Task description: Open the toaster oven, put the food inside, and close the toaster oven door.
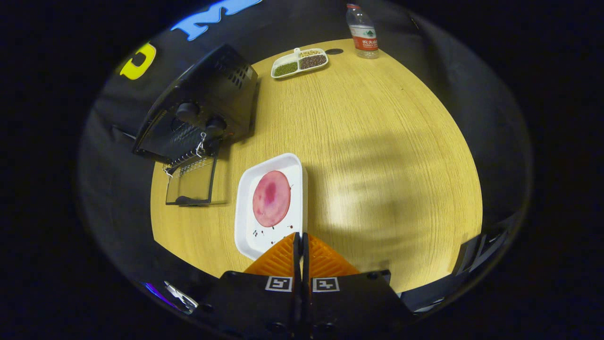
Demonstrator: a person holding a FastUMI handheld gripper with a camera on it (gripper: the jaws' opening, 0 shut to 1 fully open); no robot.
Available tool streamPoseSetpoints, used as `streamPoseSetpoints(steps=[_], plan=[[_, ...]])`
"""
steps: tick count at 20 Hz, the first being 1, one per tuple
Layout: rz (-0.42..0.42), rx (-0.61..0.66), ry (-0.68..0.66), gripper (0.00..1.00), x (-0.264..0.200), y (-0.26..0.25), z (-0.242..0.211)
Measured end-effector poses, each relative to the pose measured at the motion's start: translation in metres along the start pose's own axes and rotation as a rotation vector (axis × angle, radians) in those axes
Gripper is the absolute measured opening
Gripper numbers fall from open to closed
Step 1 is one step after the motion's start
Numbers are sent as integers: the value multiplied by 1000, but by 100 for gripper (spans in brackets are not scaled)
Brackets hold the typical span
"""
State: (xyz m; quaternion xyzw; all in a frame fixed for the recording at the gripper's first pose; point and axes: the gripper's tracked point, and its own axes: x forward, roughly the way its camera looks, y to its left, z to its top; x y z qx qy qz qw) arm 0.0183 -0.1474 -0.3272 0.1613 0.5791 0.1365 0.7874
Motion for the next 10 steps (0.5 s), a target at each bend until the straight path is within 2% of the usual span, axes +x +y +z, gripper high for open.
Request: streamPoseSetpoints(steps=[4,10], plan=[[23,118,-84,2,-19,16,-25],[165,389,-188,2,-43,64,-58]])
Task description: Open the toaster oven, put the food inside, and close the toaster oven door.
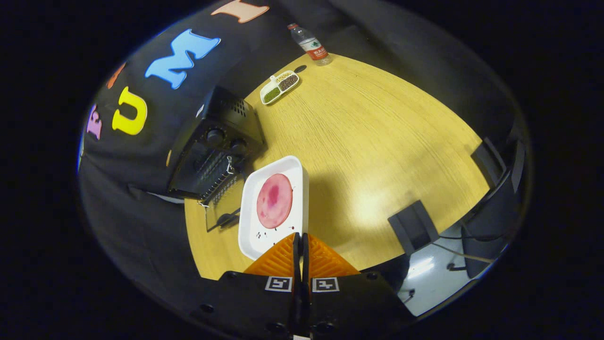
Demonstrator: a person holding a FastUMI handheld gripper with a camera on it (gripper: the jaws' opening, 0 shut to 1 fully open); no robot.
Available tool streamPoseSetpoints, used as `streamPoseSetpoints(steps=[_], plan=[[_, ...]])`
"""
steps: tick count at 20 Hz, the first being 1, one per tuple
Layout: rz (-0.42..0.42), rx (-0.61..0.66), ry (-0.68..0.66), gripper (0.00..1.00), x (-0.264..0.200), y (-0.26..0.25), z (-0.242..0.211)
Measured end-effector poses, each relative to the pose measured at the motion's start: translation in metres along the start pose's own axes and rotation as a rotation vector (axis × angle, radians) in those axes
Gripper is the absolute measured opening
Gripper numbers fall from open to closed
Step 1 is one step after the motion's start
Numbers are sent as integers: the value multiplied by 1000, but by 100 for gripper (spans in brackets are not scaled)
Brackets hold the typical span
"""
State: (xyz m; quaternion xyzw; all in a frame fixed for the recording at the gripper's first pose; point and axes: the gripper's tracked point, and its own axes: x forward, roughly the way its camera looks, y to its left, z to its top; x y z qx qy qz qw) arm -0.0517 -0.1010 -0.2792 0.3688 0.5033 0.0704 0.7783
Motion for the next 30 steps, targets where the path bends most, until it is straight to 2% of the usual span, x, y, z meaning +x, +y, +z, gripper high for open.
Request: streamPoseSetpoints(steps=[3,10,17,22,30], plan=[[67,58,-27,2,-6,32,-20],[173,6,-18,2,3,122,-46],[202,95,13,1,47,177,-54],[170,104,20,2,85,188,-45],[168,144,40,1,148,209,-21]])
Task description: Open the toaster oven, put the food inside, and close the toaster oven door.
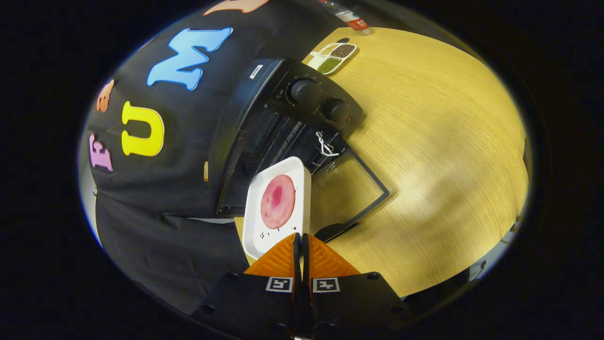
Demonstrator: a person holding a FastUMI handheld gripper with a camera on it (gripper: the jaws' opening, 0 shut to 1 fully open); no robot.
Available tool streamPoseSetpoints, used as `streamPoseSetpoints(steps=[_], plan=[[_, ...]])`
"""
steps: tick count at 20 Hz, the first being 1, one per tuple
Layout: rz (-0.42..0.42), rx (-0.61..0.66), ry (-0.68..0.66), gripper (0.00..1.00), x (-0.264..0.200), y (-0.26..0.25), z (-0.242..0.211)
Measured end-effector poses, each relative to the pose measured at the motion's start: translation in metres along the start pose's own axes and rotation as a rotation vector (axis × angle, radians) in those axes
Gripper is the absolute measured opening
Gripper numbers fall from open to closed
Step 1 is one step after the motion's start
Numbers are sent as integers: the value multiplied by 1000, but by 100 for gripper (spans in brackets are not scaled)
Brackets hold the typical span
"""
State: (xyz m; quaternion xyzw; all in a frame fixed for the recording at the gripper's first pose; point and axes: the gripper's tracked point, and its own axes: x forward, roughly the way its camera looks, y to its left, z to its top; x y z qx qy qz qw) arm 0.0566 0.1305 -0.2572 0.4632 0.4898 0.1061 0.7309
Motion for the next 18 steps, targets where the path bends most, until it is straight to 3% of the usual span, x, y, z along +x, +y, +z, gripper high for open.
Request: streamPoseSetpoints(steps=[9,18], plan=[[-3,67,-29,2,47,9,30],[19,114,-147,2,98,27,54]])
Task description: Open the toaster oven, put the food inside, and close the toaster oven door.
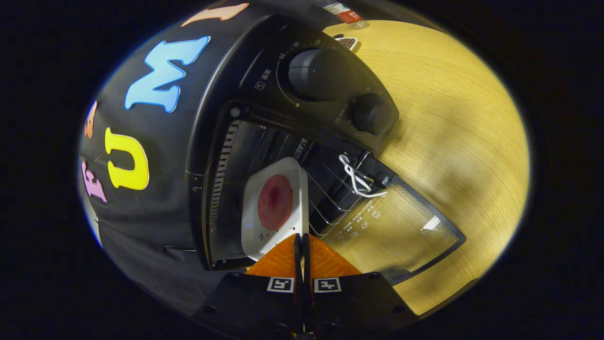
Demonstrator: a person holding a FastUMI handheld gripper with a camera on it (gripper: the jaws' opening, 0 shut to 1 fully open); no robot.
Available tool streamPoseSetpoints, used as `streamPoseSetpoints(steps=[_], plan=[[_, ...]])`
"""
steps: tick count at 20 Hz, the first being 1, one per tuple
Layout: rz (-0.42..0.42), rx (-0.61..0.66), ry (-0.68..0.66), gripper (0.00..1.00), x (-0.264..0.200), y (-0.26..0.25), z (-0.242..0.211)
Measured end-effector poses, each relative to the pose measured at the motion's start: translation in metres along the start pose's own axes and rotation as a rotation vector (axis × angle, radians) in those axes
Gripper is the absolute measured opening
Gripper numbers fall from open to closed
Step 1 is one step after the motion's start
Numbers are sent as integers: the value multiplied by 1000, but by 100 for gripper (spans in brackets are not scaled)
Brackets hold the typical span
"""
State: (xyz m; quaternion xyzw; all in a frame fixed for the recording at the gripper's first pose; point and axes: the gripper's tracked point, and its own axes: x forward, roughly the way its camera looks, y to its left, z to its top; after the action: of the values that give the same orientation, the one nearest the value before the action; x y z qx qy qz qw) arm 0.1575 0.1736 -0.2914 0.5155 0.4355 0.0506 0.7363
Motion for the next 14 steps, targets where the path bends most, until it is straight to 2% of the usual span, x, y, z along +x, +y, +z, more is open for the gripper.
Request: streamPoseSetpoints(steps=[8,12,14], plan=[[52,-8,-125,3,25,13,10],[65,18,-122,6,30,17,8],[98,46,-112,9,25,23,4]])
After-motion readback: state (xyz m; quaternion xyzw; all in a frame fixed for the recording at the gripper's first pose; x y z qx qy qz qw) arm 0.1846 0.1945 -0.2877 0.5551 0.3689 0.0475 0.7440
